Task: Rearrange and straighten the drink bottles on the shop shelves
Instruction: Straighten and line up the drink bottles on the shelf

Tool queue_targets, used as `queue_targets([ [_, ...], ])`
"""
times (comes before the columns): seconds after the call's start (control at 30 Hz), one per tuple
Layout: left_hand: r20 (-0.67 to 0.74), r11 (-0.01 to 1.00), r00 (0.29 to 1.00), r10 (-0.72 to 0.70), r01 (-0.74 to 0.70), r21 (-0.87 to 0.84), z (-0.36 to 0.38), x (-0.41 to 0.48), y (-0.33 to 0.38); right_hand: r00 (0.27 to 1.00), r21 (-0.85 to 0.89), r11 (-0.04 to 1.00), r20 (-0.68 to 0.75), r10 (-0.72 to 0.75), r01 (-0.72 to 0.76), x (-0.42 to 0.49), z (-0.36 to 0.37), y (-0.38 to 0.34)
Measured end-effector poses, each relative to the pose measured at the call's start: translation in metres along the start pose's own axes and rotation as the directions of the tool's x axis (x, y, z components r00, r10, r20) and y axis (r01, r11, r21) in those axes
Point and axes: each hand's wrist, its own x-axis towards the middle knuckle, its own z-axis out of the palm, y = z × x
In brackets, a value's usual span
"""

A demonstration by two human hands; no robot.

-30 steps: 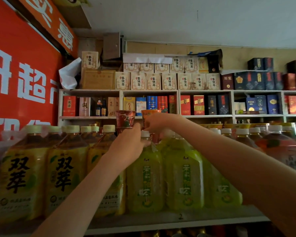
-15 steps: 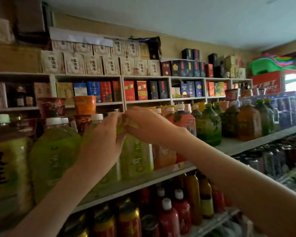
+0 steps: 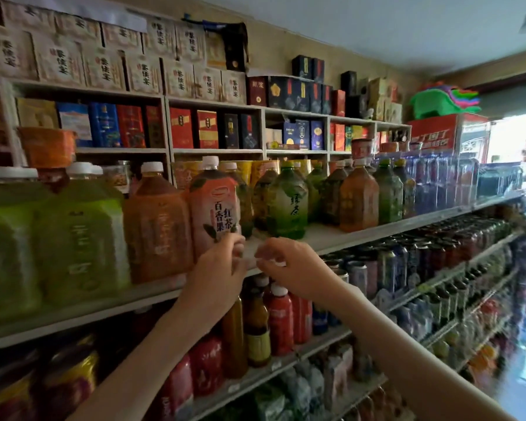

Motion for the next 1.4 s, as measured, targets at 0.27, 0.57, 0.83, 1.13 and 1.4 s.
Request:
queue_targets([
  [0.27,0.101,0.993,0.989,-0.112,0.114,-0.017,0.057,0.011,0.010,0.981,0.234,0.954,-0.005,0.194,-0.187,-0.021,0.015,0.070],
  [0.57,0.186,0.985,0.977,-0.108,0.130,-0.114,0.102,0.009,0.002,0.945,0.192,0.931,-0.049,0.324,-0.309,-0.021,0.027,0.098],
  [0.83,0.178,0.988,0.982,-0.069,0.092,-0.125,0.111,0.013,-0.014,0.951,0.203,0.936,-0.060,0.305,-0.287,-0.010,0.041,0.101],
  [1.13,0.264,0.969,0.947,-0.183,0.219,-0.113,0.162,-0.060,-0.029,0.914,0.161,0.902,0.137,0.383,-0.402,-0.080,0.081,0.130],
  [1.4,0.398,0.947,0.873,-0.282,0.321,-0.034,0.249,-0.173,-0.032,0.768,0.070,0.804,0.353,0.534,-0.591,-0.201,0.135,0.198],
])
